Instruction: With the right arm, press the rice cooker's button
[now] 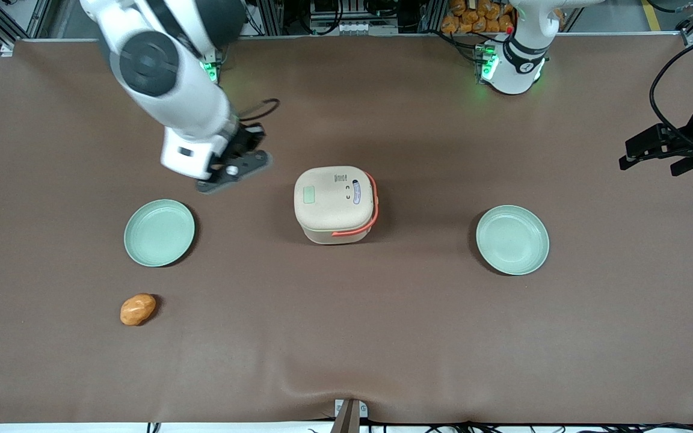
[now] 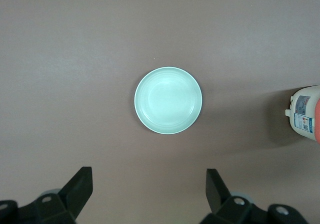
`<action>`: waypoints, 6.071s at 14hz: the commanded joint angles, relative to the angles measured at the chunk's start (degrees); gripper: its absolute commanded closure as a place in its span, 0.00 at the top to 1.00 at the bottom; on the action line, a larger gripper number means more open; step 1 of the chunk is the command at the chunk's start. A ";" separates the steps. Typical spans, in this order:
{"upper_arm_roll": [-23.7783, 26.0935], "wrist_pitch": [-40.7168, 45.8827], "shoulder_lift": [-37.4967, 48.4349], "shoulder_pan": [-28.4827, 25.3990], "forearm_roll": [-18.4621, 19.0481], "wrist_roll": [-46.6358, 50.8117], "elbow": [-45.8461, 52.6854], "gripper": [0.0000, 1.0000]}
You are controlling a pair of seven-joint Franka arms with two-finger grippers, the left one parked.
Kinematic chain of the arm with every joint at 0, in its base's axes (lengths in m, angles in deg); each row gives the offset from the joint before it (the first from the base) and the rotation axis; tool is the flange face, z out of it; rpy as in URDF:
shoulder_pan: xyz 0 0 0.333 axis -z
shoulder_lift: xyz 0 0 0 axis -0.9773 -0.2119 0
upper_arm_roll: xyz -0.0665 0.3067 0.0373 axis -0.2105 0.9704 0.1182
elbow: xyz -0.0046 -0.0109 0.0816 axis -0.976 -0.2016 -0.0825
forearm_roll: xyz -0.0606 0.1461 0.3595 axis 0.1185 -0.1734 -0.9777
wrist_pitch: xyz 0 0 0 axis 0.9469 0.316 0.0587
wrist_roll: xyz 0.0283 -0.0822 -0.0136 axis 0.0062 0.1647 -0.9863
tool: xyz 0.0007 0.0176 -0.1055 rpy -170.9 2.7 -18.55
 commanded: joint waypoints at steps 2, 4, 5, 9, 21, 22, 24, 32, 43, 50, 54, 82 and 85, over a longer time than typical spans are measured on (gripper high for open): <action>-0.22 -3.82 -4.53 -1.71 -7.46 3.96 0.29 0.00; -0.22 -7.94 -5.69 -1.98 -9.76 4.06 -1.63 0.00; -0.22 -9.88 -6.47 -2.24 -9.86 3.97 -2.43 0.00; -0.22 -15.86 -10.17 -4.17 -9.94 4.06 -2.70 0.00; -0.31 -16.57 -14.13 -4.79 -9.77 3.71 -3.31 0.00; -0.31 -16.58 -14.21 -4.62 -9.77 3.70 -3.31 0.00; -0.31 -16.75 -14.56 -4.26 -9.68 3.18 -3.84 0.00; -0.31 -20.97 -15.18 -4.09 -9.59 3.00 -6.13 0.00; -0.40 -22.11 -16.67 -2.50 -9.77 3.18 -7.00 0.00; -0.40 -21.76 -16.41 -1.10 -14.16 3.62 -6.83 0.00; -0.40 -21.85 -16.41 -1.10 -14.34 3.70 -6.57 0.00; -0.75 -11.65 -3.32 4.70 -14.01 3.70 0.55 0.69; 0.13 -10.17 0.62 6.63 -4.44 3.09 0.38 1.00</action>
